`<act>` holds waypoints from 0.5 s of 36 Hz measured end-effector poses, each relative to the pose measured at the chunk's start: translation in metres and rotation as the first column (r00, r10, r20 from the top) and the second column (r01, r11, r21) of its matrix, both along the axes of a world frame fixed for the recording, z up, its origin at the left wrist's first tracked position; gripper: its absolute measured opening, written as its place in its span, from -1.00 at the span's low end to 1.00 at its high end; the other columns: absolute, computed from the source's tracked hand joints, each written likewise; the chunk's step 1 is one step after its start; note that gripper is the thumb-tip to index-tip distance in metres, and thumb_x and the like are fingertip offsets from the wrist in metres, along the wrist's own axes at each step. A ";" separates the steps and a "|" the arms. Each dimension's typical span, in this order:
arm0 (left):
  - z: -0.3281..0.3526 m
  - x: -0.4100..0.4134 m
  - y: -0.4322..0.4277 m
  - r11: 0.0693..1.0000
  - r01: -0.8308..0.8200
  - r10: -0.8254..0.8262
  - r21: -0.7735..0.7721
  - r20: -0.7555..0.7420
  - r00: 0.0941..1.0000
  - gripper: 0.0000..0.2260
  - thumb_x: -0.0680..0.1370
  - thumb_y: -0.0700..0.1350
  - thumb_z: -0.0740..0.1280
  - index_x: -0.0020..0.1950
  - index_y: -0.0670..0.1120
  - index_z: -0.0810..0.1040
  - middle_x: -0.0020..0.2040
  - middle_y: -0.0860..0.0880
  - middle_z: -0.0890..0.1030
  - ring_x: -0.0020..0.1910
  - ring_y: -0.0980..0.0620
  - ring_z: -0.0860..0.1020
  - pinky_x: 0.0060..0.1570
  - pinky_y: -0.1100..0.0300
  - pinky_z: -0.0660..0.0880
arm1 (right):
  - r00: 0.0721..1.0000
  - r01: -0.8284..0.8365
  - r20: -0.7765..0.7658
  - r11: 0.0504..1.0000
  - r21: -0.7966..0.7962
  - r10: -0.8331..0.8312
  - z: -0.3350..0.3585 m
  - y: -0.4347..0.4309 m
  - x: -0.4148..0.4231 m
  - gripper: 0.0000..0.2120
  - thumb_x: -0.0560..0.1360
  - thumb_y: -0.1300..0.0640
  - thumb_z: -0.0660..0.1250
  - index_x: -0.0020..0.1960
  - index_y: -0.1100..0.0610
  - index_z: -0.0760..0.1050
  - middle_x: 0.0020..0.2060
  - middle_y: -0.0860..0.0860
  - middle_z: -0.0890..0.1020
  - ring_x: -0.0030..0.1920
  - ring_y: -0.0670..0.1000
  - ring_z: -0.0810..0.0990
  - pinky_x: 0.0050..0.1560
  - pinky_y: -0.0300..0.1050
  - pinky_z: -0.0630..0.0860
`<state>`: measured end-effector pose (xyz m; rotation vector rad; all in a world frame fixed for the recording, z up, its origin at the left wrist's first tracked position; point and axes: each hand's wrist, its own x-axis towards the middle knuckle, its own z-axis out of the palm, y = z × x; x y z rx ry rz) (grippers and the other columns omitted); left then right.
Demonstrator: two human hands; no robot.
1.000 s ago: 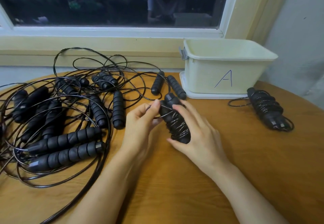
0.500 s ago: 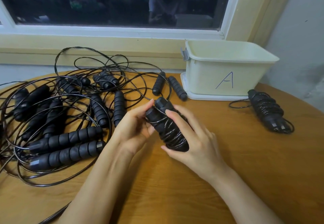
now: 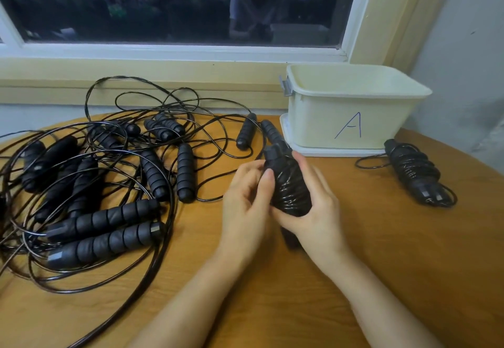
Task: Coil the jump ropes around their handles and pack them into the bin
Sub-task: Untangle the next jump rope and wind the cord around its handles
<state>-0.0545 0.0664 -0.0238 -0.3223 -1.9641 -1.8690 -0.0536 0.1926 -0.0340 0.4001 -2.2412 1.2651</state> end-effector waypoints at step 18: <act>0.011 -0.018 -0.045 0.944 0.282 -0.324 0.170 0.331 0.886 -0.65 0.57 0.00 0.30 0.29 -0.12 0.59 0.11 -0.09 0.68 0.11 0.02 0.61 0.10 0.14 0.45 | 0.997 -0.007 -0.076 0.936 0.352 0.036 -0.001 -0.001 0.010 -0.01 0.24 -0.11 0.61 0.55 0.04 0.24 0.42 -0.03 0.45 0.29 -0.04 0.53 0.19 -0.16 0.51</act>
